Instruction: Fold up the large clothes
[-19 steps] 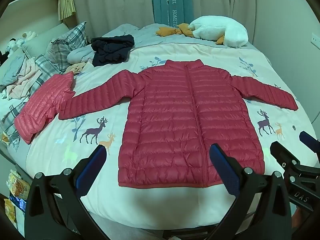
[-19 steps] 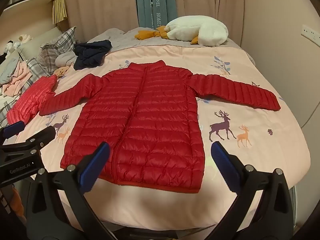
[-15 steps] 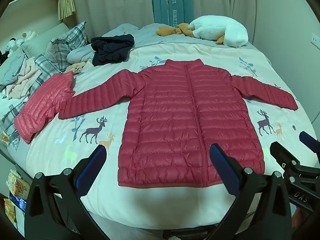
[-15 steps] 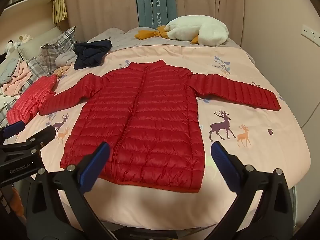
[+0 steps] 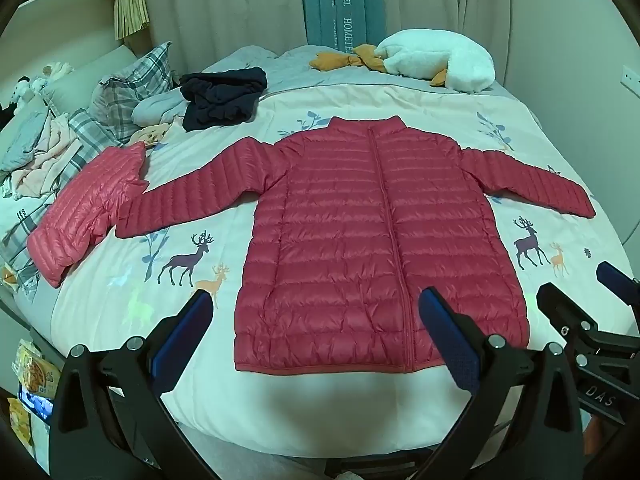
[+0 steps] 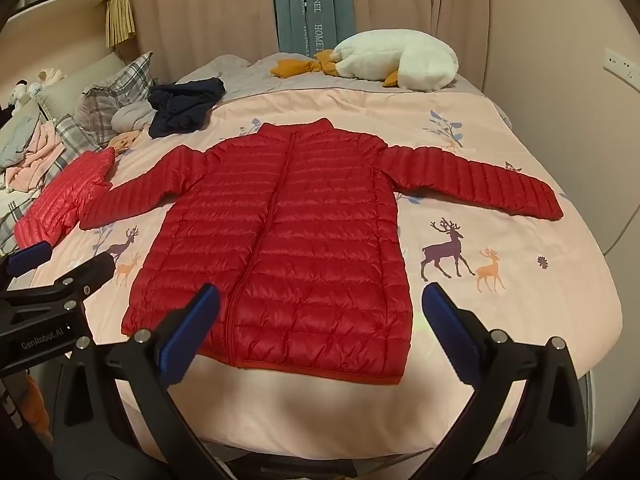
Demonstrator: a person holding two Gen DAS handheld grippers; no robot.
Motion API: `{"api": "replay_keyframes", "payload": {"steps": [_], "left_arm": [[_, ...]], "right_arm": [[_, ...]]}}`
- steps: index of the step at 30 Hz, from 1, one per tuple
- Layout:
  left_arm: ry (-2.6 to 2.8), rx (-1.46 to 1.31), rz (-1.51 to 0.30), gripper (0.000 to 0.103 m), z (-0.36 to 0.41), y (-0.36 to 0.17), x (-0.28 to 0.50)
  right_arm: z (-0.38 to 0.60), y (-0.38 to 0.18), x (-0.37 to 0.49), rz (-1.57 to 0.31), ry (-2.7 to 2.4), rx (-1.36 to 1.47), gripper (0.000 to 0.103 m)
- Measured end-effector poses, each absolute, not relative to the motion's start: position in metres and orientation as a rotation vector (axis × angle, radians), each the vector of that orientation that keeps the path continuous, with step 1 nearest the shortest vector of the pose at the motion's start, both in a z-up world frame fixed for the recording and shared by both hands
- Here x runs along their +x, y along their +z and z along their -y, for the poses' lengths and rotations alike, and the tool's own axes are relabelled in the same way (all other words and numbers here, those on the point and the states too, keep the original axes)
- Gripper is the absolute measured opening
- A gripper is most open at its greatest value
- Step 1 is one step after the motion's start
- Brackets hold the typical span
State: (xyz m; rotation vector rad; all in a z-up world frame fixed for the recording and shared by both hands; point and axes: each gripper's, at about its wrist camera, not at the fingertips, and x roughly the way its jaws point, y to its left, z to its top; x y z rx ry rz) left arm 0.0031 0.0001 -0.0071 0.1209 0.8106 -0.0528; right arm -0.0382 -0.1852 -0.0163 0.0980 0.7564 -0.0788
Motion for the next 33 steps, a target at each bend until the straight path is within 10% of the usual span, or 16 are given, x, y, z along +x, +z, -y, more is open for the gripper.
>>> {"api": "replay_keyframes", "payload": {"steps": [33], "left_arm": [[-0.056, 0.126, -0.816, 0.102, 0.0065, -0.0055, -0.0004]], "right_arm": [[0.1844, -0.0183, -0.0390, -0.758, -0.076, 0.101, 0.101]]}}
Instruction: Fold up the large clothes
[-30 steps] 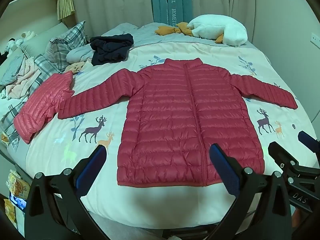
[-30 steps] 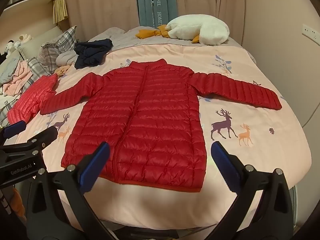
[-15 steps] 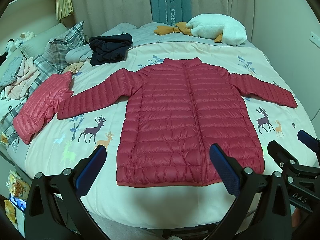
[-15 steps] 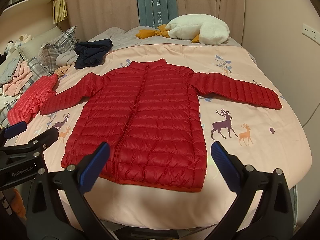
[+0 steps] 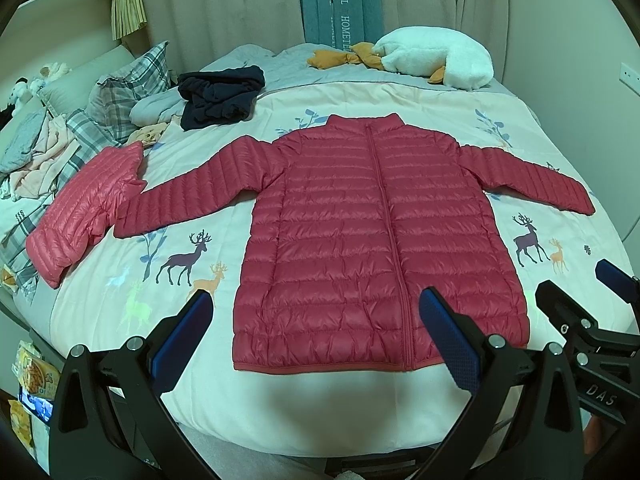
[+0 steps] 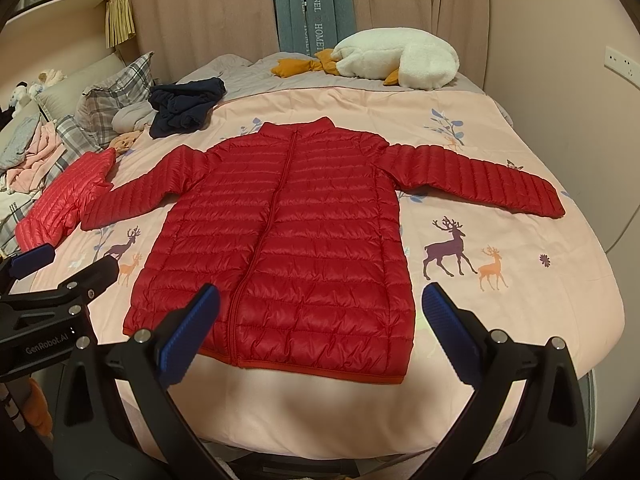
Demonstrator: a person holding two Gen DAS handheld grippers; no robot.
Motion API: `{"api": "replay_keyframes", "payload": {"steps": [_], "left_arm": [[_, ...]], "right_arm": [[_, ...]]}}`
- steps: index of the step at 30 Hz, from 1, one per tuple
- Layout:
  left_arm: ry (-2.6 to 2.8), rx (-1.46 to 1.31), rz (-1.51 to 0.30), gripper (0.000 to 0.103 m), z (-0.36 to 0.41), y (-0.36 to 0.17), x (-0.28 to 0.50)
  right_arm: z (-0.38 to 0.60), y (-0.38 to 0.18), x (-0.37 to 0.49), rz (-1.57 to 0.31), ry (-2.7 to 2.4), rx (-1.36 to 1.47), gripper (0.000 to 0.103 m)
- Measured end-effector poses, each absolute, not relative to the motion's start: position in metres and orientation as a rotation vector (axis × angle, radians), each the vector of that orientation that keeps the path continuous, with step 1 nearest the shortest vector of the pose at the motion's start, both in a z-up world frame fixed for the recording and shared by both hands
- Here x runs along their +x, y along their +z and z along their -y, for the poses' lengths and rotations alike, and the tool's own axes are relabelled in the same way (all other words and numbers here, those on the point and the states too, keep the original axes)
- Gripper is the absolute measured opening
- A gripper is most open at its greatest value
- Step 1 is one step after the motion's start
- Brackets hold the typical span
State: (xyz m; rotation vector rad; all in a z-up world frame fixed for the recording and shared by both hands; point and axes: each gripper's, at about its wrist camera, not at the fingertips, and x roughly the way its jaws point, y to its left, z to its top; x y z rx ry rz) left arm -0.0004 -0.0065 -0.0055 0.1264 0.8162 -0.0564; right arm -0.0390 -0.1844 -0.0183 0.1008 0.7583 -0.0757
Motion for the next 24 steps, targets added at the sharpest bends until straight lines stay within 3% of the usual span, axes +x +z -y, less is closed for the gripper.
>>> {"api": "replay_keyframes", "payload": {"steps": [24], "left_arm": [[-0.061, 0.129, -0.821, 0.102, 0.0064, -0.0077, -0.0001]], "right_arm": [[0.1852, -0.0193, -0.0395, -0.759, -0.075, 0.104, 0.101]]}}
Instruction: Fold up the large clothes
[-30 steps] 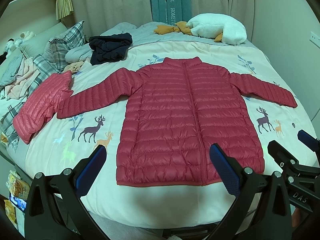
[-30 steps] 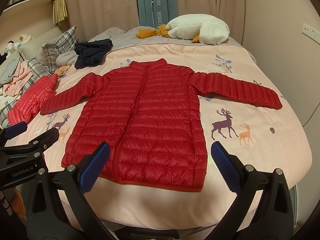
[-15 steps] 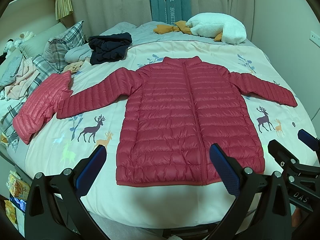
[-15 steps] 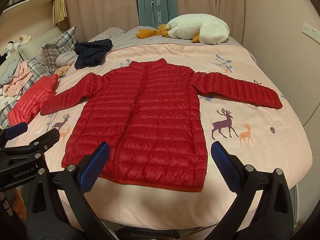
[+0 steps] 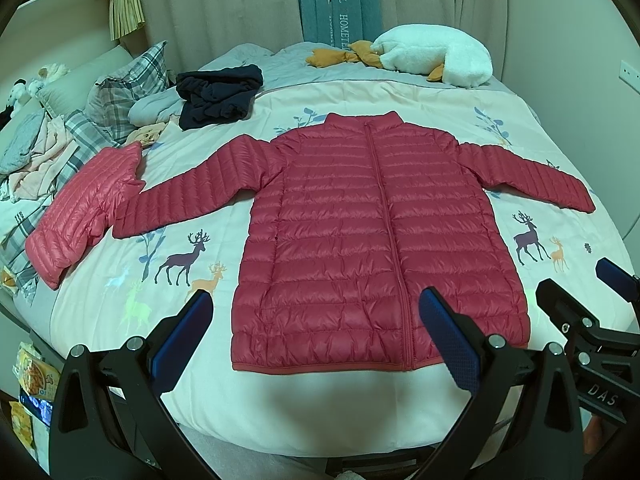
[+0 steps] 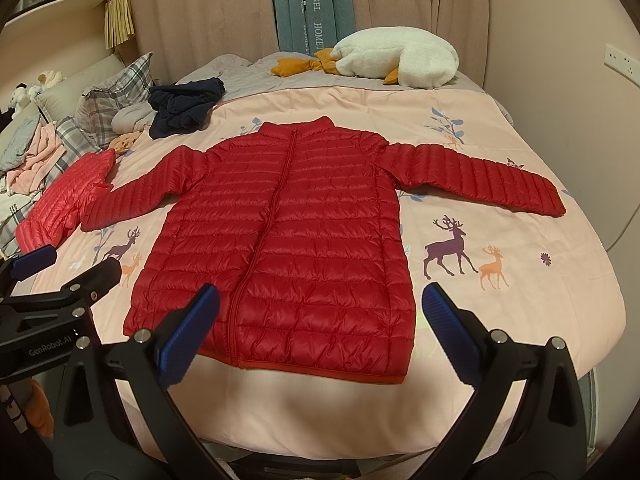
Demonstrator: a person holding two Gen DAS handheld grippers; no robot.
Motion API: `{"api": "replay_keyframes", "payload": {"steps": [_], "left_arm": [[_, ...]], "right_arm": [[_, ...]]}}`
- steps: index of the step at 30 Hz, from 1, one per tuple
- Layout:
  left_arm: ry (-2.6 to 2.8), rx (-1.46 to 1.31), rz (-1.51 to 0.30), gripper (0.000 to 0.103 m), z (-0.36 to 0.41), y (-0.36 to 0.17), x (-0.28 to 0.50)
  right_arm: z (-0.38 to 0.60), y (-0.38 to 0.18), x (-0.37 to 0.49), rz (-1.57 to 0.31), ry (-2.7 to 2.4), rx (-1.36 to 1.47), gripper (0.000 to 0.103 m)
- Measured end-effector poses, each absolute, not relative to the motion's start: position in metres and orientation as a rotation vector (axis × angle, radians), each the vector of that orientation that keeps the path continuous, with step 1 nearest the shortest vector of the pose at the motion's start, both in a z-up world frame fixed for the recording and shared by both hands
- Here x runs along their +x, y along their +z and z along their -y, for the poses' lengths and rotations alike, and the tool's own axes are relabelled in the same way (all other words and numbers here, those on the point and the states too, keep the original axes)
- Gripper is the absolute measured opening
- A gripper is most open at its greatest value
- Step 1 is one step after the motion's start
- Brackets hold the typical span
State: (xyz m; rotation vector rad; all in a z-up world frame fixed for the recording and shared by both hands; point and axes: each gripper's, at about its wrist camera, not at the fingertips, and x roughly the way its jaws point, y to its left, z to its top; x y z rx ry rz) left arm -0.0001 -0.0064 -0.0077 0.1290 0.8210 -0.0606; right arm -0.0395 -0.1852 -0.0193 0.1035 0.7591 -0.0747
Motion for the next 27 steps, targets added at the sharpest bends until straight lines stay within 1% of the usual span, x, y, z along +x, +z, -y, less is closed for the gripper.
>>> {"api": "replay_keyframes", "payload": {"steps": [20, 22, 23, 25, 27], "left_arm": [[-0.082, 0.116, -0.842, 0.102, 0.010, -0.016, 0.015], [-0.111, 0.076, -0.847, 0.102, 0.009, -0.020, 0.020], [-0.138, 0.041, -0.852, 0.102, 0.006, -0.023, 0.024], [-0.207, -0.048, -0.877, 0.102, 0.001, -0.031, 0.034], [-0.311, -0.197, -0.914, 0.102, -0.008, -0.044, 0.047]], "right_arm": [[0.205, -0.025, -0.032, -0.766, -0.033, 0.192, 0.101], [0.223, -0.030, -0.028, -0.750, 0.072, 0.315, 0.101], [0.249, -0.037, -0.024, -0.723, 0.160, 0.473, 0.101], [0.288, -0.051, -0.021, -0.676, 0.166, 0.662, 0.101], [0.323, -0.063, -0.024, -0.616, 0.132, 0.789, 0.101]]}}
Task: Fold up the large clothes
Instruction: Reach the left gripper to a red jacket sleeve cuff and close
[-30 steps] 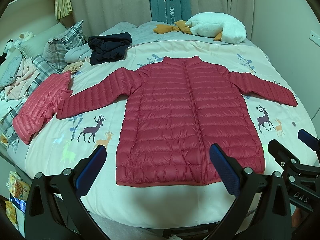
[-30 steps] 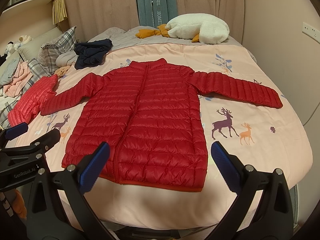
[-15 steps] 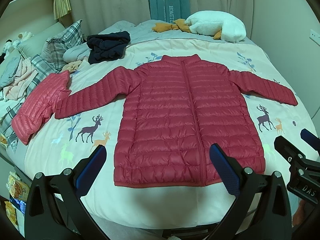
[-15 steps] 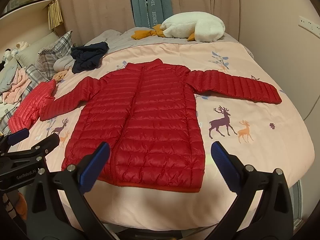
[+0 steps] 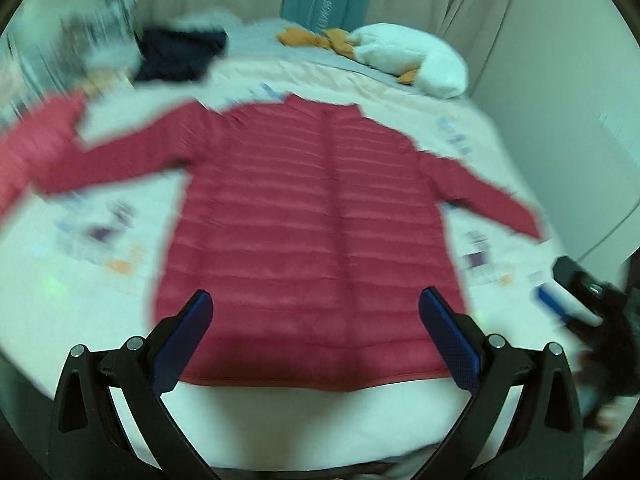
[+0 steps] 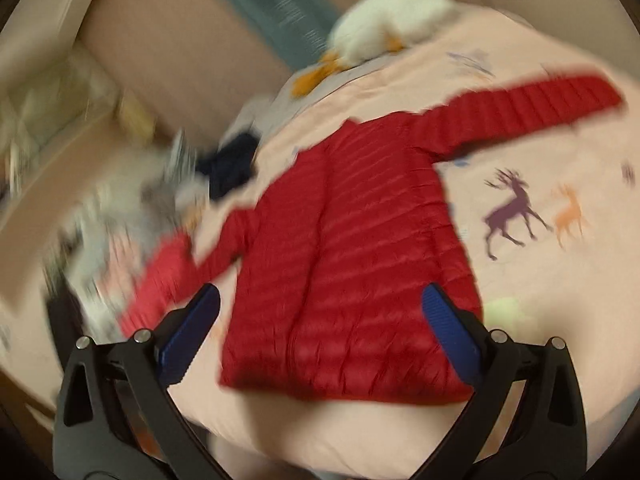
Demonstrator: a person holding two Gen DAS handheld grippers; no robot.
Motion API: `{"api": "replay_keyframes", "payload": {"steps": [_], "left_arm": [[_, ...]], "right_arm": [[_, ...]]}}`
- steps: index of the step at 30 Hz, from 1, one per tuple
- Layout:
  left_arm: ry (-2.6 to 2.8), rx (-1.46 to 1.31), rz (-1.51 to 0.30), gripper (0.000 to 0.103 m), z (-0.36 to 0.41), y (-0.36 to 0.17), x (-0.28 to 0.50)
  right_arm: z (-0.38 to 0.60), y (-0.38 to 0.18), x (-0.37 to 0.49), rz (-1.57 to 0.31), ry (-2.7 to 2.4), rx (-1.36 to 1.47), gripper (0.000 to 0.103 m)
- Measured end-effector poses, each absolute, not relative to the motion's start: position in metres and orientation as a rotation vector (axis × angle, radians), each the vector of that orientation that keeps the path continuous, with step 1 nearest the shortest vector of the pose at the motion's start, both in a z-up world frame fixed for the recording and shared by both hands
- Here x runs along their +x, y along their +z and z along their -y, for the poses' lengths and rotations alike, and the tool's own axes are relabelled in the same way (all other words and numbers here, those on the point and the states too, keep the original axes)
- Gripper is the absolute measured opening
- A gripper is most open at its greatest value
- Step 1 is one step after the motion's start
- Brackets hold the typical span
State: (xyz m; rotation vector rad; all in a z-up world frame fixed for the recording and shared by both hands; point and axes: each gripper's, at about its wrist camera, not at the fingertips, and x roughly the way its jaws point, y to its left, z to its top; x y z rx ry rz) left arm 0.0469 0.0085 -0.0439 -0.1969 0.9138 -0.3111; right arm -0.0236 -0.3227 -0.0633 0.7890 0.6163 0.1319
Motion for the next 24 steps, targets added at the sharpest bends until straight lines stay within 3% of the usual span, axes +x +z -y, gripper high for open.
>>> {"api": "replay_keyframes", "payload": {"steps": [8, 19, 24], "left_arm": [[-0.388, -0.537, -0.920, 0.102, -0.054, -0.089, 0.107], [0.034, -1.021, -0.733, 0.102, -0.263, -0.154, 0.186], [0.033, -1.225, -0.682, 0.102, -0.325, -0.183, 0.216]], "right_arm": [[0.379, -0.086, -0.032, -0.590, 0.059, 0.840, 0.101], [0.325, -0.107, 0.031, -0.752, 0.192, 0.773, 0.101], [0.296, -0.106, 0.058, -0.783, 0.228, 0.706, 0.101]]}}
